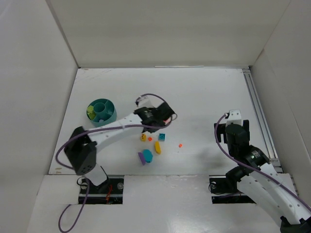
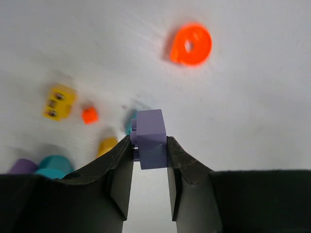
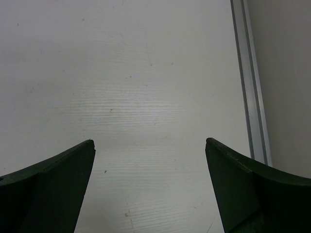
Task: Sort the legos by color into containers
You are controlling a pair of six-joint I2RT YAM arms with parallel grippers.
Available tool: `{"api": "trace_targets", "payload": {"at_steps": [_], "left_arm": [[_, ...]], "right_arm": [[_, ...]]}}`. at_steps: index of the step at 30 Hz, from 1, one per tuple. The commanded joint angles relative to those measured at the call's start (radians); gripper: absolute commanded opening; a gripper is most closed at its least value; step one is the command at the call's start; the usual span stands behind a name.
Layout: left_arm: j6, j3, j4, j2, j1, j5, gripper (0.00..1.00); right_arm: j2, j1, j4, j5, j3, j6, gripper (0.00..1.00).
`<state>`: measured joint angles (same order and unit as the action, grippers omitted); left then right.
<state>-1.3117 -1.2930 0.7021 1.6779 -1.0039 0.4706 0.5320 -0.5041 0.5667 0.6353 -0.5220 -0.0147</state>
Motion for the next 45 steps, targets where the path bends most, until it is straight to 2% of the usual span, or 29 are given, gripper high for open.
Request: {"api": "trace_targets", "payload": {"at_steps": [1, 3, 4, 7, 8, 10, 15, 18, 25, 37, 42, 45], "left_arm": [[-0.049, 0.093, 0.103, -0.219, 0.153, 0.123, 0.17], [-0.031, 0.167, 0.083, -0.314, 0.224, 0.134, 0.17], [-0.021, 0.185, 0.07, -0.34, 0.294, 0.125, 0.17], [-0.011, 0.234, 0.069, -0.424, 0.381, 0.149, 0.17], [0.005, 0.235, 0.069, -0.443, 0.454, 0.149, 0.17], [0.037, 0.262, 0.045, -0.487, 0.523, 0.149, 0.17], [0.098, 0.281, -0.018, -0.534, 0.736, 0.149, 0.18], [0.14, 0.281, -0.047, -0.534, 0.815, 0.149, 0.18], [0.198, 0.271, -0.095, -0.465, 0.893, 0.097, 0.2], [0.227, 0.323, -0.174, -0.423, 0.893, 0.065, 0.2], [0.227, 0.324, -0.193, -0.392, 0.893, 0.054, 0.24], [0.227, 0.324, -0.193, -0.383, 0.893, 0.045, 0.32]], "right_arm": [[-0.012, 0.004, -0.051, -0.002, 0.002, 0.013, 1.0], [-0.012, 0.013, -0.051, -0.002, 0.002, 0.013, 1.0], [-0.012, 0.013, -0.06, -0.002, 0.002, 0.013, 1.0], [-0.012, 0.013, -0.06, -0.002, 0.002, 0.022, 1.0], [-0.001, 0.013, -0.07, -0.002, 0.002, 0.022, 1.0], [-0.001, 0.013, -0.07, -0.002, 0.002, 0.022, 1.0], [0.026, 0.013, -0.079, -0.002, 0.002, 0.022, 1.0], [0.037, 0.013, -0.079, -0.002, 0.002, 0.022, 1.0], [0.046, 0.013, -0.079, -0.002, 0.002, 0.022, 1.0], [0.074, 0.013, -0.079, 0.007, 0.002, 0.022, 1.0], [0.074, 0.013, -0.079, 0.007, 0.002, 0.022, 1.0], [0.074, 0.013, -0.079, 0.007, 0.002, 0.022, 1.0]]}}
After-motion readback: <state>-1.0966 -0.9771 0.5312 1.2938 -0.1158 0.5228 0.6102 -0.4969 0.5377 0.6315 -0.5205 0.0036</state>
